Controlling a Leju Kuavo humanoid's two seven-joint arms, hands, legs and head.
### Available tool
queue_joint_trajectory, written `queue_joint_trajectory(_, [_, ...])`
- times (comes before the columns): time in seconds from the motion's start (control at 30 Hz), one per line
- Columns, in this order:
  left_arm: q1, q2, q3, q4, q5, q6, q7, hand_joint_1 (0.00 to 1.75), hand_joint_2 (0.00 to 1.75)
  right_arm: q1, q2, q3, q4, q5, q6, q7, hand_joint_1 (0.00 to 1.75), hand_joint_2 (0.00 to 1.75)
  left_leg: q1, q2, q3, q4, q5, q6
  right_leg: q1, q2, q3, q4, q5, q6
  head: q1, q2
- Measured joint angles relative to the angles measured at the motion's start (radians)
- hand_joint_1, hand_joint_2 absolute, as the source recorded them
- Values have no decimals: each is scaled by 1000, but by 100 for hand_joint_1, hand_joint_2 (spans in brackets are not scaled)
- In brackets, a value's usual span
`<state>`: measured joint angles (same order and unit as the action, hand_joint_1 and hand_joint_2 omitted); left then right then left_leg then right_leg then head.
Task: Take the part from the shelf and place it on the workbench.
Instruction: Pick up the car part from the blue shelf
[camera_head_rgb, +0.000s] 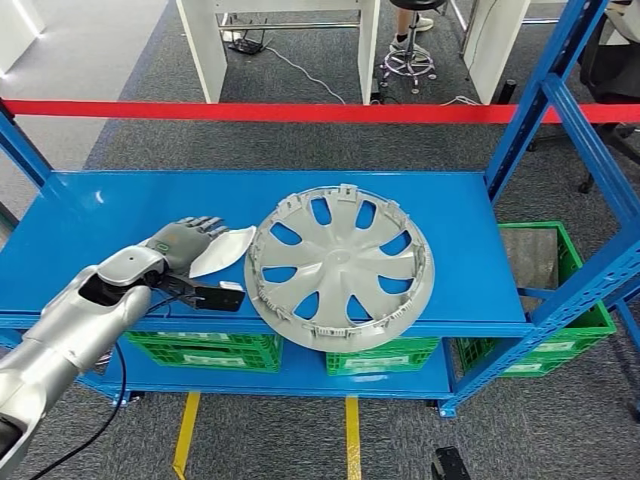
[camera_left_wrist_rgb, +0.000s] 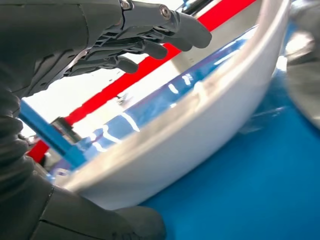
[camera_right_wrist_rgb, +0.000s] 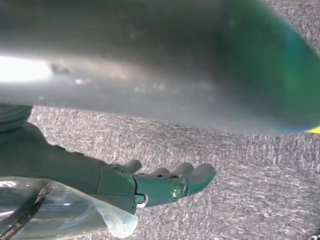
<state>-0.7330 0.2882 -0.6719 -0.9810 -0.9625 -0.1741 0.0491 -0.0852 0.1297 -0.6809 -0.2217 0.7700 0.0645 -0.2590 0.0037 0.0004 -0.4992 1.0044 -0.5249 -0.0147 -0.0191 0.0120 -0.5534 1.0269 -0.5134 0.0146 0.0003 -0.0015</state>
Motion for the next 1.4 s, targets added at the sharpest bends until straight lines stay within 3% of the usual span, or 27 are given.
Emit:
queue_joint_trajectory(0.2, [-27,-5,13,65,-11,-3,15,4,175,2,0,0,0,-8,0,0,0,0,0,0,0,0,0,0,0,0,0,0,0,0,0,0])
queue_joint_trajectory(0.27, [-28,-4,18,75,-11,-2,15,22,175,2,0,0,0,-10,0,0,0,0,0,0,0,0,0,0,0,0,0,0,0,0,0,0])
queue_joint_trajectory(0.3, [-28,-3,20,78,-11,-2,15,45,175,3,0,0,0,-12,0,0,0,0,0,0,0,0,0,0,0,0,0,0,0,0,0,0])
queue_joint_trajectory(0.4, [-28,-3,27,84,-10,1,15,149,175,4,0,0,0,-15,0,0,0,0,0,0,0,0,0,0,0,0,0,0,0,0,0,0])
queue_joint_trajectory(0.43, [-28,-3,30,85,-10,2,15,168,175,4,0,0,0,-16,0,0,0,0,0,0,0,0,0,0,0,0,0,0,0,0,0,0])
queue_joint_trajectory(0.47, [-28,-3,32,86,-10,3,16,172,175,4,0,0,0,-17,0,-1,0,0,0,0,0,0,0,0,0,0,0,0,0,0,0,0])
queue_joint_trajectory(1.2, [-26,-5,67,101,-12,24,17,175,175,3,0,0,0,-17,0,-2,0,0,0,0,0,0,0,0,0,0,0,0,0,0,0,0])
queue_joint_trajectory(1.4, [-4,-12,95,99,1,89,16,175,175,3,0,0,0,-19,-1,-1,0,0,0,0,0,0,0,0,0,0,0,0,1,0,0,0])
